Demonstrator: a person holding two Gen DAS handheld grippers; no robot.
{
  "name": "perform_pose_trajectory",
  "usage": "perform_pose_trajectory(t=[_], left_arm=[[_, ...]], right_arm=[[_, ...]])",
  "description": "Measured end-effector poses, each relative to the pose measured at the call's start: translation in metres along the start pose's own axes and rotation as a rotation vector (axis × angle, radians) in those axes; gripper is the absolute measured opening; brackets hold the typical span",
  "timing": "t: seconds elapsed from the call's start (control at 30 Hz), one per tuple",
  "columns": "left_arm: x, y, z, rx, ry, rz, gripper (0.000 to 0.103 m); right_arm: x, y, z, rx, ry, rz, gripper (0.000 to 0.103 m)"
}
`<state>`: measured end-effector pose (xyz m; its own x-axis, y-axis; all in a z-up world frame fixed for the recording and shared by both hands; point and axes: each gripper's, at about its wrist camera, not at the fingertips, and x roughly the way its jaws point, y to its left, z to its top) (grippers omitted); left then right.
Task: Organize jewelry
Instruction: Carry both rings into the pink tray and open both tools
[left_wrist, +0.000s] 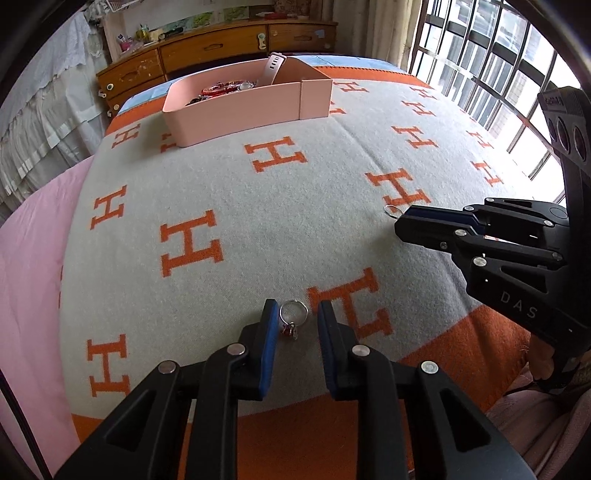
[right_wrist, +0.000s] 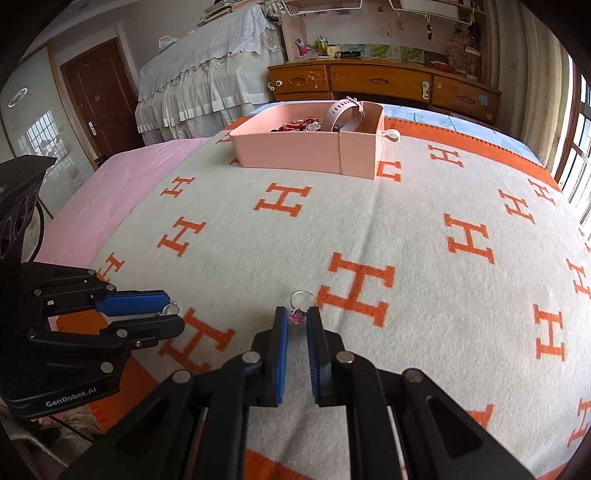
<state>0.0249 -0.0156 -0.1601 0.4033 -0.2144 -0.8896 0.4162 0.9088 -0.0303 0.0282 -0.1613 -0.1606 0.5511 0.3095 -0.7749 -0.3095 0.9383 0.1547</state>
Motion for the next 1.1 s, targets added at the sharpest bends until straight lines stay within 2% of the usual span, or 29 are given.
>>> perform_pose_trajectory(t=[0.2, 0.27, 0.3, 0.63, 0.73, 0.77, 0.97, 1.1], left_arm=[[-0.002, -0.002, -0.005, 0.028, -0.011, 0.010, 0.020], [-0.003, -0.002, -0.005, 0.030, -0.015, 0.010, 0.013], [-0.002, -0.002, -0.004, 0.029, -0.015, 0.009, 0.013], [-0.009, 0.010, 0.007, -0.048, -0.029, -0.018, 0.012], [-0.028, 0.014, 0.027, -0.050, -0.075, -0.019, 0.012], [-0.036, 0.017, 0.037, -0.050, -0.095, -0.017, 0.005], [-0.082, 0.039, 0.110, -0.053, -0.229, 0.025, 0.006], [-0.082, 0.062, 0.160, -0.106, -0.247, -0.006, 0.006]], right_arm=[[0.000, -0.001, -0.005, -0.005, -0.004, 0.016, 0.010], [0.001, -0.002, -0.005, -0.002, -0.005, 0.022, 0.010], [0.001, -0.002, -0.005, 0.002, -0.006, 0.028, 0.010], [-0.011, -0.002, 0.004, 0.011, -0.029, 0.064, 0.010], [-0.027, -0.002, 0.023, 0.003, -0.064, 0.077, 0.010], [-0.033, -0.002, 0.032, 0.000, -0.080, 0.079, 0.010], [-0.069, -0.008, 0.105, -0.006, -0.185, 0.092, 0.010], [-0.067, -0.015, 0.156, 0.003, -0.218, 0.092, 0.010]])
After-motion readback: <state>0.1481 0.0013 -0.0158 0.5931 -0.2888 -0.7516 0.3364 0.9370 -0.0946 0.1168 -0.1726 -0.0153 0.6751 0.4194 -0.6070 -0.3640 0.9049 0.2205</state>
